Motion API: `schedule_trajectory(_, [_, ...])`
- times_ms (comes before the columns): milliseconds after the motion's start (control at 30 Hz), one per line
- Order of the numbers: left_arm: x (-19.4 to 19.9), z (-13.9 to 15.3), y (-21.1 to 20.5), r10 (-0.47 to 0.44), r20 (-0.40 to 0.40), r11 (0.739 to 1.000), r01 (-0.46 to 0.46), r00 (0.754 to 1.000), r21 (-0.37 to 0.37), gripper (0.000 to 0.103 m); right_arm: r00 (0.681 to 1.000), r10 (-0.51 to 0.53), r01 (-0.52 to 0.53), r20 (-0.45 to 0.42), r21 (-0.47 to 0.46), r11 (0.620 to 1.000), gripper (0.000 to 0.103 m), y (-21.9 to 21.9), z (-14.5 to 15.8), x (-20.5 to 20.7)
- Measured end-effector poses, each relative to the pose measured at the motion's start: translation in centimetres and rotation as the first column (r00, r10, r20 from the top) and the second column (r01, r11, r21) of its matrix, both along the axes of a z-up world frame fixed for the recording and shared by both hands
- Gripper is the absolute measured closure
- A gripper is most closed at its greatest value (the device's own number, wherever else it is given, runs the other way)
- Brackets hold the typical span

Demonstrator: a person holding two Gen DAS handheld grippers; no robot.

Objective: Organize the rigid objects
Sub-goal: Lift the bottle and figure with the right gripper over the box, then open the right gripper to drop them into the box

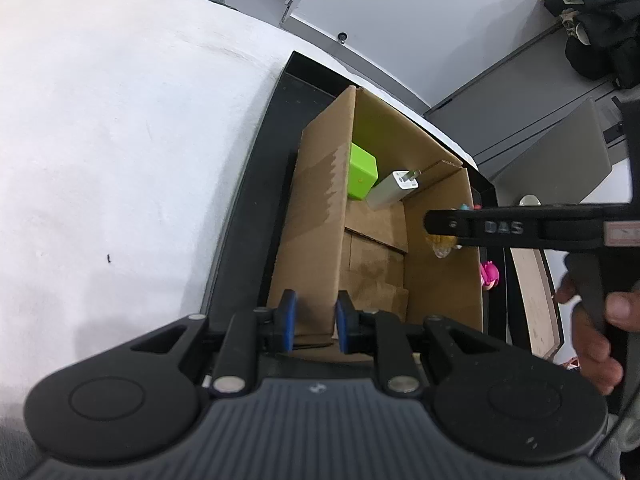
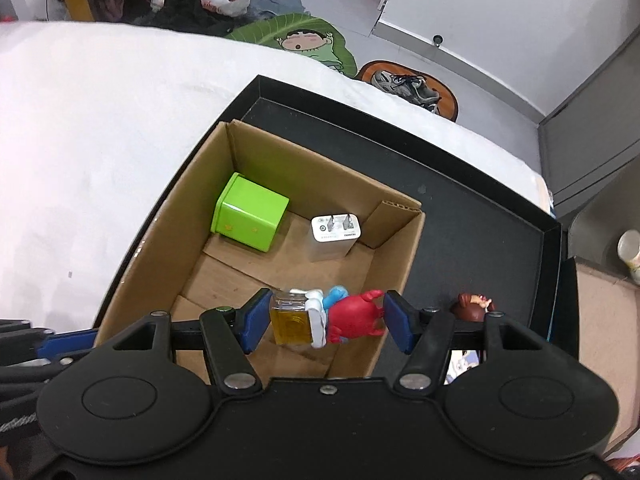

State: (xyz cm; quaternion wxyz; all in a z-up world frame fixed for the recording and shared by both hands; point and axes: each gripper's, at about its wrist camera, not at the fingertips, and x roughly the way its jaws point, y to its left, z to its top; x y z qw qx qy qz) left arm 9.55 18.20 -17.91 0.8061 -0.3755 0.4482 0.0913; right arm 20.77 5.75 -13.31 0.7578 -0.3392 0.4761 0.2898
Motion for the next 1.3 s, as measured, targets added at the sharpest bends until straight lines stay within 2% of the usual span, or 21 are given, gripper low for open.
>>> schedule_trajectory(333, [0.3, -0.1, -0.1, -0.002, -0.011, 1.000, 0.002, 1.000, -0.001, 0.084, 0.999, 0.037, -0.036, 0.009, -0.060, 0.998, 0.044, 2.1, -2.6, 0.1])
schedule_trajectory(467, [0.5, -0.2, -0.2, -0.002, -0.011, 1.000, 0.002, 1.000, -0.004, 0.084, 0.997, 0.049, -0.042, 0.059, -0.123, 0.992, 0.044, 2.3, -4.1, 0.2])
schedule_trajectory(700, [0.5, -0.3, 0.0, -0.005, -0.015, 1.000, 0.005, 1.000, -0.007, 0.084, 0.992, 0.077, -0.059, 0.100, -0.168, 0.984, 0.041, 2.7, -5.0, -0.7])
schedule_trajectory(1000, [0.7, -0.2, -0.1, -0.005, -0.023, 1.000, 0.004, 1.000, -0.004, 0.084, 0.991, 0.089, -0.076, 0.102, -0.122, 0.990, 0.037, 1.8, -2.6, -1.8])
schedule_trajectory(1300, [0.8, -0.4, -0.3, -0.007, -0.025, 1.000, 0.008, 1.000, 0.007, 0.084, 0.997, 0.067, -0.067, 0.045, 0.011, 0.998, 0.035, -1.2, 1.9, -1.9])
